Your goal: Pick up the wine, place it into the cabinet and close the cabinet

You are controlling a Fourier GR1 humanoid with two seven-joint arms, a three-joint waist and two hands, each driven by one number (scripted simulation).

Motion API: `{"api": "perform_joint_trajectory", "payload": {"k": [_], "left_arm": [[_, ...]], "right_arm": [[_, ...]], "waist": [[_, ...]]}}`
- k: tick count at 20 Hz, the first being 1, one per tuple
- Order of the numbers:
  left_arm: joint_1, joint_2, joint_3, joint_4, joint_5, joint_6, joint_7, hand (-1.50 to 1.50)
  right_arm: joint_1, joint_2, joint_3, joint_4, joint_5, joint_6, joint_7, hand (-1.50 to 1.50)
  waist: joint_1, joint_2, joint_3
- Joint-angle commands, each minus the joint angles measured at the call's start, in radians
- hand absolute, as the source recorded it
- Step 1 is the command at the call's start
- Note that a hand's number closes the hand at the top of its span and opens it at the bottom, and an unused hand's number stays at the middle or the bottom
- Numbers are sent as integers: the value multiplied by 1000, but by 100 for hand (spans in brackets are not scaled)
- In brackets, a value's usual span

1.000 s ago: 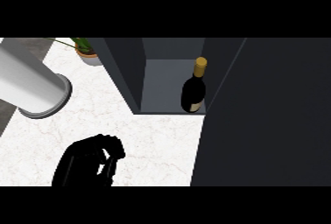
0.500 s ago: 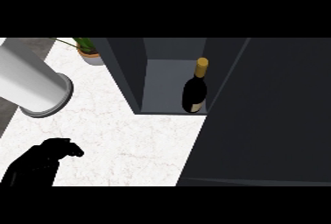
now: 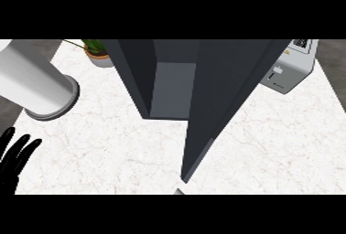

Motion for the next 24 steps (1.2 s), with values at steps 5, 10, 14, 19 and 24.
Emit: {"api": "perform_joint_trajectory", "payload": {"k": [5,10,14,19,24], "left_arm": [[114,97,121,98,58,-182,-44,-150],[142,112,147,145,38,-266,-71,-150],[178,155,181,150,43,-326,-69,-150],[193,153,227,198,68,-399,-62,-150],[213,164,280,179,90,-398,-29,-150]], "right_arm": [[-247,28,131,129,66,-267,-44,150],[-325,25,101,191,100,-409,-95,150],[-416,24,28,253,65,-462,-96,150],[-583,28,-110,421,10,-518,-108,150],[-748,31,-256,663,-140,-449,-219,150]], "waist": [[22,2,-2],[26,4,-3],[46,10,-2],[40,16,0],[33,20,4]]}}
